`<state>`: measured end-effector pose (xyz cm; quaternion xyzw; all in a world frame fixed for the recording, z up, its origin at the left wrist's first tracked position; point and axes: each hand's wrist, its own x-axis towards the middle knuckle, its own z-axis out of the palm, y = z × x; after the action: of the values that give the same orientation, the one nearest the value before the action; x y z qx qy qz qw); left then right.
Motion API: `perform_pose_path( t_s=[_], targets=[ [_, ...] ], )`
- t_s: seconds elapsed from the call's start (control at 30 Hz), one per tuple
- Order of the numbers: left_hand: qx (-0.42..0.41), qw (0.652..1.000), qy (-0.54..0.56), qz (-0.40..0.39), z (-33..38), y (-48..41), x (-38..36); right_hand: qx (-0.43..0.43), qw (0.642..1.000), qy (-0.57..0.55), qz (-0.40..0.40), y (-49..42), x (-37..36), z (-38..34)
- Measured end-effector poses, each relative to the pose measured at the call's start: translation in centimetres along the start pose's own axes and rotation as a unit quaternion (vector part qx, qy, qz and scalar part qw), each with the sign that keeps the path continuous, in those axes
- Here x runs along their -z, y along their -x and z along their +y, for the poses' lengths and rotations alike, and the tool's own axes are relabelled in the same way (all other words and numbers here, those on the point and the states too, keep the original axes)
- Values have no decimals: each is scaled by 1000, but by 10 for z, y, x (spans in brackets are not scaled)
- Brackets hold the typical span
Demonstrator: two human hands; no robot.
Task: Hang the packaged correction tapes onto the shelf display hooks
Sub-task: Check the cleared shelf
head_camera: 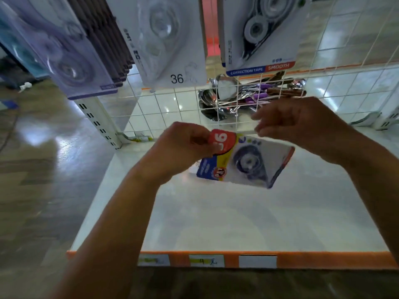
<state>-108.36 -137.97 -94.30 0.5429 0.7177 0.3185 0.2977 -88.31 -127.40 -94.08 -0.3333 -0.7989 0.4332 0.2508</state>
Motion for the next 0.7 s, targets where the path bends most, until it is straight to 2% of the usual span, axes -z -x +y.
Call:
perform_pose_path(
  t_s=[0.07, 0.13, 0.3, 0.4, 0.53, 0.7],
  targets=[
    [-60, 998, 21, 18, 24, 6, 7, 15, 997, 18, -77, 8, -4, -20],
    [-117, 992, 9, 40, 44, 12, 9, 32, 995, 34, -88, 13, -10, -39],
    [-184, 974, 78, 107, 83, 20, 31, 86, 996, -26, -13, 23, 4, -78],
    [-189, 964, 140, 123, 101, 23, 45, 118, 989, -80, 28, 25, 18, -103],
    [-157, 972, 162, 68, 116, 28, 63, 112, 981, -131, 85, 30, 36, -130],
    [-192, 960, 205, -10, 136, 40, 74, 115, 977, -147, 101, 53, 58, -147]
  ],
)
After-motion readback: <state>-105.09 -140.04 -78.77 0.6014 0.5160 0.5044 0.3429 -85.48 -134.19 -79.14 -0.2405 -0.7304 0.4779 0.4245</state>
